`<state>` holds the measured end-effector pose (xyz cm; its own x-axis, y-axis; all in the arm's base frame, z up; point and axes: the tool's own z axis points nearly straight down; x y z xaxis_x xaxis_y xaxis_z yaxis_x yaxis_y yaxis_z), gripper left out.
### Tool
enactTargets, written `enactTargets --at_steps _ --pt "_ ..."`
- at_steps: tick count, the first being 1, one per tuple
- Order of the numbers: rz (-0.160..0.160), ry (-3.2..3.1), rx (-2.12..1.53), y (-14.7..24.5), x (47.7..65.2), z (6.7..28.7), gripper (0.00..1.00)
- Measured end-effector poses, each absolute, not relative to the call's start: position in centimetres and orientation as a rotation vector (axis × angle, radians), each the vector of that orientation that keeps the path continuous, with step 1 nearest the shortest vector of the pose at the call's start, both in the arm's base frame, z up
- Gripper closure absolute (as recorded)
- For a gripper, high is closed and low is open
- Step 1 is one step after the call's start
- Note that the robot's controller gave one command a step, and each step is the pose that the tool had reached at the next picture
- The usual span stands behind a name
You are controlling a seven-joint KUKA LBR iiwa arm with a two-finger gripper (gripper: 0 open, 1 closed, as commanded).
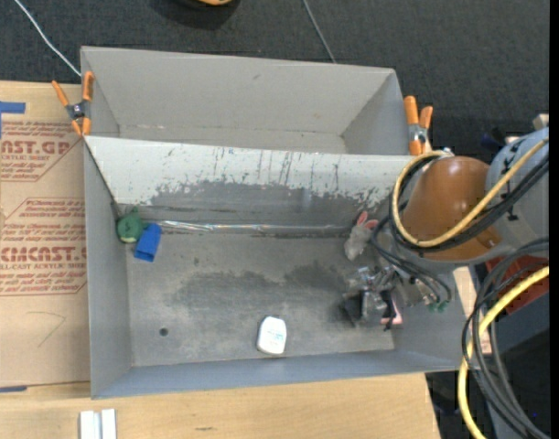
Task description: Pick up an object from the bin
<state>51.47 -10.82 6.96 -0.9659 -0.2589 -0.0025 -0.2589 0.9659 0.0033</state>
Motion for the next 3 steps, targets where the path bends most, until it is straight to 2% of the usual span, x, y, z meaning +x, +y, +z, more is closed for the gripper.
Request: enactTargets --at_steps 1,2,3 --pt "0.006 3.113 -0.410 -10.8 51.5 7.0 1.00" --pt "0.008 3.108 -0.468 -11.3 50.3 17.6 1.00" --pt "0.004 3.104 -0.426 -13.5 52.0 10.3 1.00"
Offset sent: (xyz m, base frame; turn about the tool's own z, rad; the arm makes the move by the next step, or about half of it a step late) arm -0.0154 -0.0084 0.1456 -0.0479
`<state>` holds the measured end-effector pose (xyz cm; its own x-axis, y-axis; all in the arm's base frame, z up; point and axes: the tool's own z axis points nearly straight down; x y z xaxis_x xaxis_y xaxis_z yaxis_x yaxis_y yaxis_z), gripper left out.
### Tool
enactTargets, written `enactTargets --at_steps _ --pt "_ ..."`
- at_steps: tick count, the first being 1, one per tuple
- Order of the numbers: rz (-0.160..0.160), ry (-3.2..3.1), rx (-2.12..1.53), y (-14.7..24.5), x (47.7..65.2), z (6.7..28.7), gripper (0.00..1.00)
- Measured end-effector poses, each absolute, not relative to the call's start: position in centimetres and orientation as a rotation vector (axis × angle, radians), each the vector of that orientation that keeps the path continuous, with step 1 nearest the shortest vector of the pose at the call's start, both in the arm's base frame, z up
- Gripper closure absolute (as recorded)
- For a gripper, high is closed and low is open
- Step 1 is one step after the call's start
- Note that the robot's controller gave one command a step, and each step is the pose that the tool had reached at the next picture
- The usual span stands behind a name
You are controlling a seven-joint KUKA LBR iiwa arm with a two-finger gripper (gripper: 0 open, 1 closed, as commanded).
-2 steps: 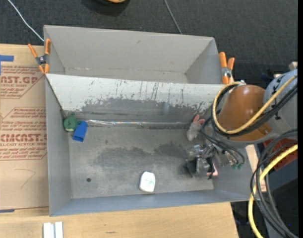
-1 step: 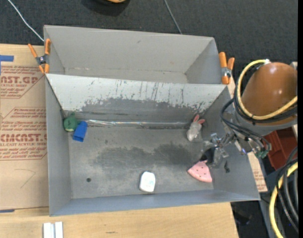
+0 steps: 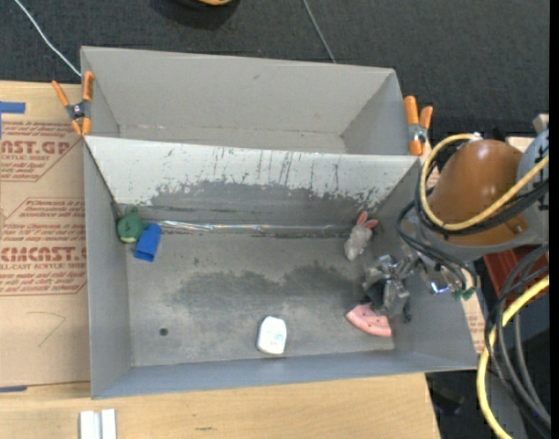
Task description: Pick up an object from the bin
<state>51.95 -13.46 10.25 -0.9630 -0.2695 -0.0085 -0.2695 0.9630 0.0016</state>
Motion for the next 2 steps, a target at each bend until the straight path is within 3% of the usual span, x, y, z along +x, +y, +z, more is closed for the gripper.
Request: enactTargets --at_steps 1,2 --pt "0.010 3.110 -0.459 -12.0 51.3 17.3 1.00" --pt "0.004 3.084 -0.540 -14.4 53.4 14.7 1.00"
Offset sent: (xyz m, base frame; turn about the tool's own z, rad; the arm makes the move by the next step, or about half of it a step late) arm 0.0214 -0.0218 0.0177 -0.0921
